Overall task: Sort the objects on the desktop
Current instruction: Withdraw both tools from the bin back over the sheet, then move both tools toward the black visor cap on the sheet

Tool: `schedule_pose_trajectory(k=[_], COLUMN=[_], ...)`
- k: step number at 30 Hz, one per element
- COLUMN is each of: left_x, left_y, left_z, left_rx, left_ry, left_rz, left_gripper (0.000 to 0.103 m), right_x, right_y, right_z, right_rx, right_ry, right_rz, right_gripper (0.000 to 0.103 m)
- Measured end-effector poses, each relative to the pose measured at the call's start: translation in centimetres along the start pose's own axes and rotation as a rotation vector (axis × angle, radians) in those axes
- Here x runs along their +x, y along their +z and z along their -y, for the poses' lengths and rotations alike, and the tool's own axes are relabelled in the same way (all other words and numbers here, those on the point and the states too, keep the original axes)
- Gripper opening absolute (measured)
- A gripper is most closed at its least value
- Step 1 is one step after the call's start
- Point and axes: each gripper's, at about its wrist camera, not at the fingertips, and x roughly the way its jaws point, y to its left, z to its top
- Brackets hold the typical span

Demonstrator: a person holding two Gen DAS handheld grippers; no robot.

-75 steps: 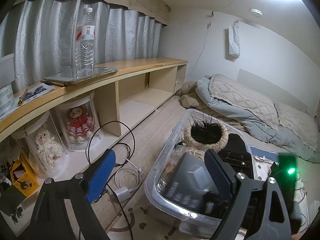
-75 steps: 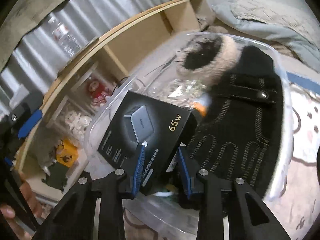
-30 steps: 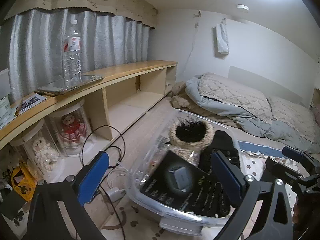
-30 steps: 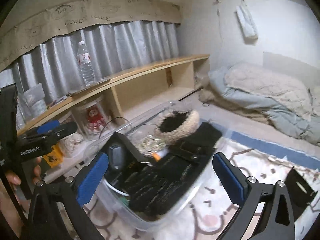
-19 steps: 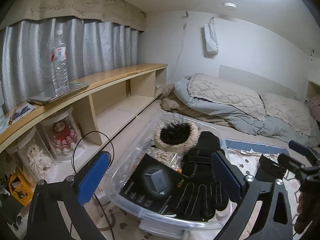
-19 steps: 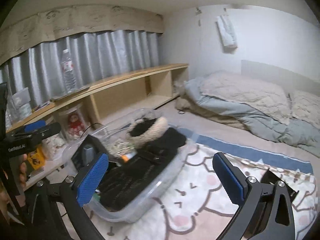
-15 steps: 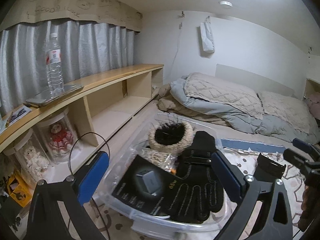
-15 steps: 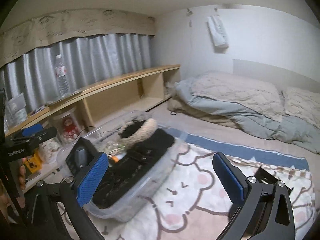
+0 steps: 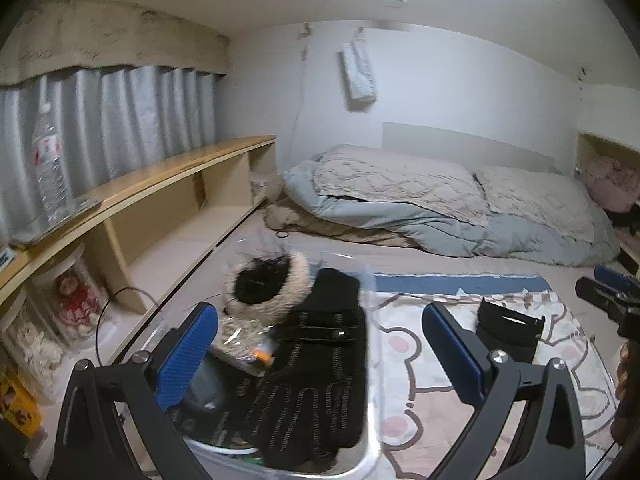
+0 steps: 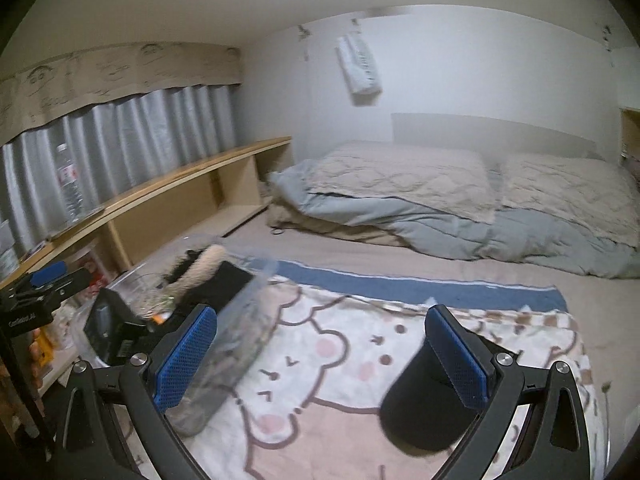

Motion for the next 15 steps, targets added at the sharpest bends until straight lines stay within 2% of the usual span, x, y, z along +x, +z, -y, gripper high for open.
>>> schedule_pose_trajectory(k=[15], left_x=[2.7], left_y=[0.9], left_z=[7.2], left_rx=[-0.010], left_ry=[-0.140], left_rz=[-0.027], left_gripper=[0.103], right_x=[-1.9], right_y=[-1.5], right_z=[8.3], right_rx=[0.107], right_ry=[-0.164], right_rz=[-0.017], right_gripper=[0.103])
